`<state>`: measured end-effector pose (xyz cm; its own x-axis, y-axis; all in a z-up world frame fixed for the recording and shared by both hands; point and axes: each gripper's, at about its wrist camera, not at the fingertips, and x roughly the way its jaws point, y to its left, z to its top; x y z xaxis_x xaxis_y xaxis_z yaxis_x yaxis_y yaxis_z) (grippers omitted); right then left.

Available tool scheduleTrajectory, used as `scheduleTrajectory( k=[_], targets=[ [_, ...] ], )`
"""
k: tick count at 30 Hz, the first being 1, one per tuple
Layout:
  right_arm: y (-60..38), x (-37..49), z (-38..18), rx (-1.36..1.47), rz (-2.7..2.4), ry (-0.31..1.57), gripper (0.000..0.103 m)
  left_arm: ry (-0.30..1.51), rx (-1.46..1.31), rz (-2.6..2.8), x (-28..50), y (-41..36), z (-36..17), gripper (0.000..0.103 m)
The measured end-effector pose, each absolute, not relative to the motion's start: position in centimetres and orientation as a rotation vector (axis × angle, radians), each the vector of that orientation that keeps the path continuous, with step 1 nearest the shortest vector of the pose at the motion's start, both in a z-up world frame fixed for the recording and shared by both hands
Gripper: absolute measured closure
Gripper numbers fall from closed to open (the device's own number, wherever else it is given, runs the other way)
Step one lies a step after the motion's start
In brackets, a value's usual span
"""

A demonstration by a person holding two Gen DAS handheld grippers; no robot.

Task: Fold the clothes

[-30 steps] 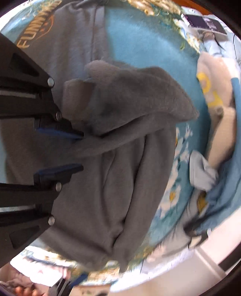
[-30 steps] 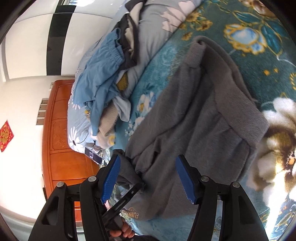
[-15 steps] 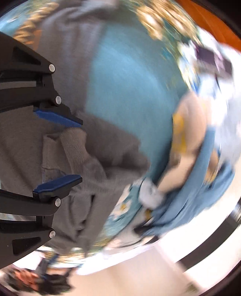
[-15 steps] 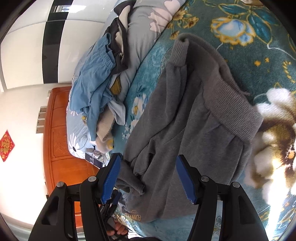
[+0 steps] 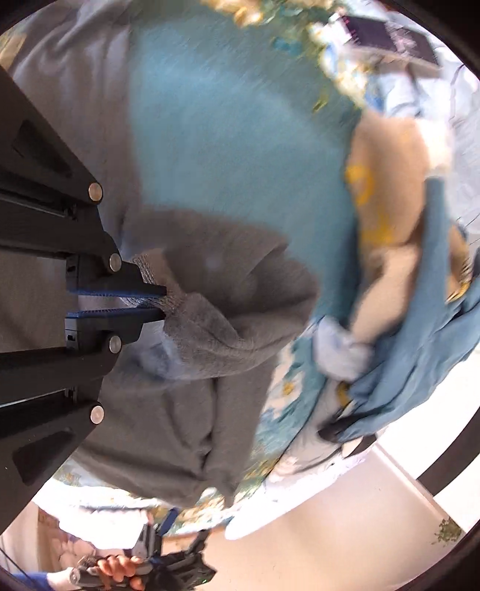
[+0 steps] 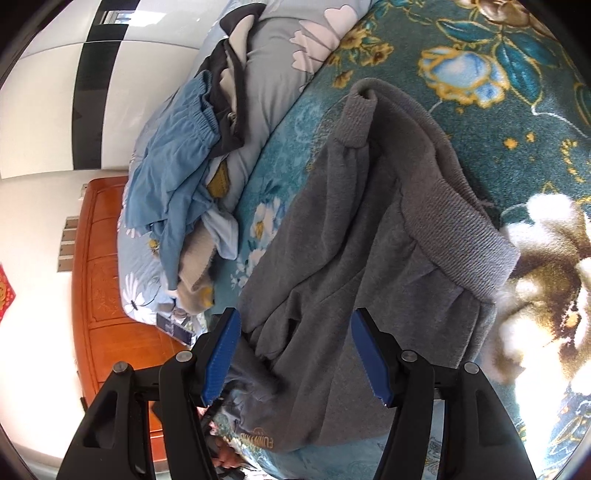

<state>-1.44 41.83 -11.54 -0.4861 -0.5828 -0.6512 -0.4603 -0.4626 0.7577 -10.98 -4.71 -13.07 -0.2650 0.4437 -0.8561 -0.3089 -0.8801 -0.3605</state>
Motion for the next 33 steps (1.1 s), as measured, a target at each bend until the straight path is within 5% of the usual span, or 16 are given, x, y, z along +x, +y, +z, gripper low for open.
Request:
scheduleTrajectory(
  k=[10, 18, 23, 28, 30, 33],
  targets=[
    [41.9, -1.2, -12.1, 1.616, -2.168, -1.569, 0.039, 0.131, -1.627, 2.664, -23.1, -18.6, -8.9, 0.098],
    [41.5, -0.7, -12.0, 1.674, -2.229, -1.526, 0.039, 0.192, -1.875, 2.619, -28.3, -22.9, -14.2, 0.097],
    [42.0, -0.1, -11.6, 1.668, -2.263, -1.537, 0.039, -0.113, -1.893, 2.517, -27.7, -23.7, -15.2, 0.092],
    [42.1, 0.3, -11.7, 1.643, -2.244, -1.543, 0.039, -0.357, -1.773, 2.491, -23.8, -25.9, -11.3, 0.069],
    [42.2, 0.8, -11.7, 1.629, -2.242, -1.535, 0.039, -0.453, -1.707, 2.556, -20.6, -28.4, -9.0, 0.052],
    [42.7, 1.8, -11.6, 1.613, -2.250, -1.525, 0.039, -0.582, -1.678, 2.654, -15.7, -32.4, -7.5, 0.045]
  ],
)
